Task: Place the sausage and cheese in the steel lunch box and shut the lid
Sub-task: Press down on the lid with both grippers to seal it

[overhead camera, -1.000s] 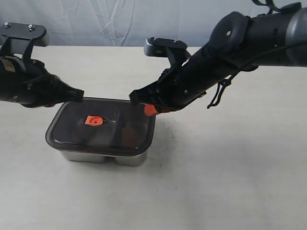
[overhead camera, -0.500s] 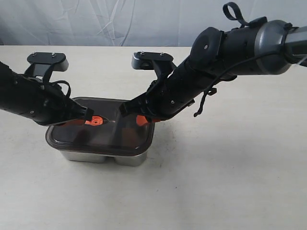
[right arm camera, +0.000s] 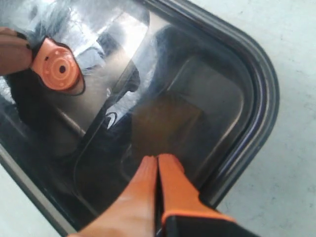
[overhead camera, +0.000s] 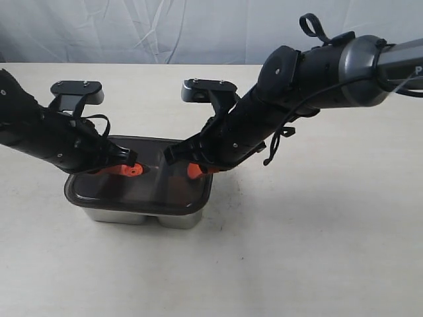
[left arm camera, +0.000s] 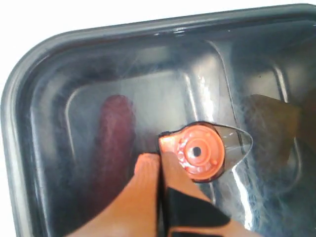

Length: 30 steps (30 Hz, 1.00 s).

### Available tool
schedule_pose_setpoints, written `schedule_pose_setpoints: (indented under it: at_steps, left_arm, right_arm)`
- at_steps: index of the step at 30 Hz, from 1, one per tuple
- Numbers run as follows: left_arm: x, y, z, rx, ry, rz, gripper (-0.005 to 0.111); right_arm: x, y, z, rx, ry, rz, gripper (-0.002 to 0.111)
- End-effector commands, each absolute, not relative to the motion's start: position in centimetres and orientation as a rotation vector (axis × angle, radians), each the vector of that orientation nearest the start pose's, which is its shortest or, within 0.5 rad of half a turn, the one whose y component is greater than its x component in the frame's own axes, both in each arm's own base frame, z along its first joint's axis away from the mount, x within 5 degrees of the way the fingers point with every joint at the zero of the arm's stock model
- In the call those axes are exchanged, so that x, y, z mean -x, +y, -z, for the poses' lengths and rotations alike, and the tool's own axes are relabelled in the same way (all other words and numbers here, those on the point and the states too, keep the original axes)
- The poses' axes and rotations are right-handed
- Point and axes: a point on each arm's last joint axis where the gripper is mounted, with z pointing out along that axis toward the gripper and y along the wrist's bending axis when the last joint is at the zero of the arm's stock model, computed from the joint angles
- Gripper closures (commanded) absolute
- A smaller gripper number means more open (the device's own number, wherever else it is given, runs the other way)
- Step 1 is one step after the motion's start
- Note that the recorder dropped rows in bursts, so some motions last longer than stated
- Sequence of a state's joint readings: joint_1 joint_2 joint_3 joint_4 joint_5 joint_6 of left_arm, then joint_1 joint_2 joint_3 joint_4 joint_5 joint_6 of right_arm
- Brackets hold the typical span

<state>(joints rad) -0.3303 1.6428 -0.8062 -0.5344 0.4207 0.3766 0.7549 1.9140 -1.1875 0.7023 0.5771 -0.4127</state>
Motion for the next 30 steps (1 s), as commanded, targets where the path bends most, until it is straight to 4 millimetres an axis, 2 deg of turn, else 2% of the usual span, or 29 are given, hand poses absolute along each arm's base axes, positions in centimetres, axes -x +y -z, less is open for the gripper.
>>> schedule_pose_setpoints:
  at_steps: [1, 6, 12, 30]
  left_arm:
    - [-26.6, -11.3, -14.3, -0.384, 2.829, 0.415, 0.107]
    - [-26.5, -11.3, -13.1, -0.382, 2.889, 0.417, 0.107]
    - [-26.4, -11.3, -12.9, -0.373, 2.905, 0.420, 0.107]
    - [-26.0, -11.3, -10.9, -0.367, 3.017, 0.424, 0.107]
  right_arm:
    - [-25.8, 28.8, -15.6, 0.900, 2.680, -0.738, 0.108]
    - [-25.6, 28.8, -14.5, 0.906, 2.725, -0.739, 0.108]
    - [-25.7, 28.9, -13.3, 0.897, 2.759, -0.734, 0.108]
    - [-25.7, 28.9, -13.3, 0.901, 2.759, -0.732, 0.108]
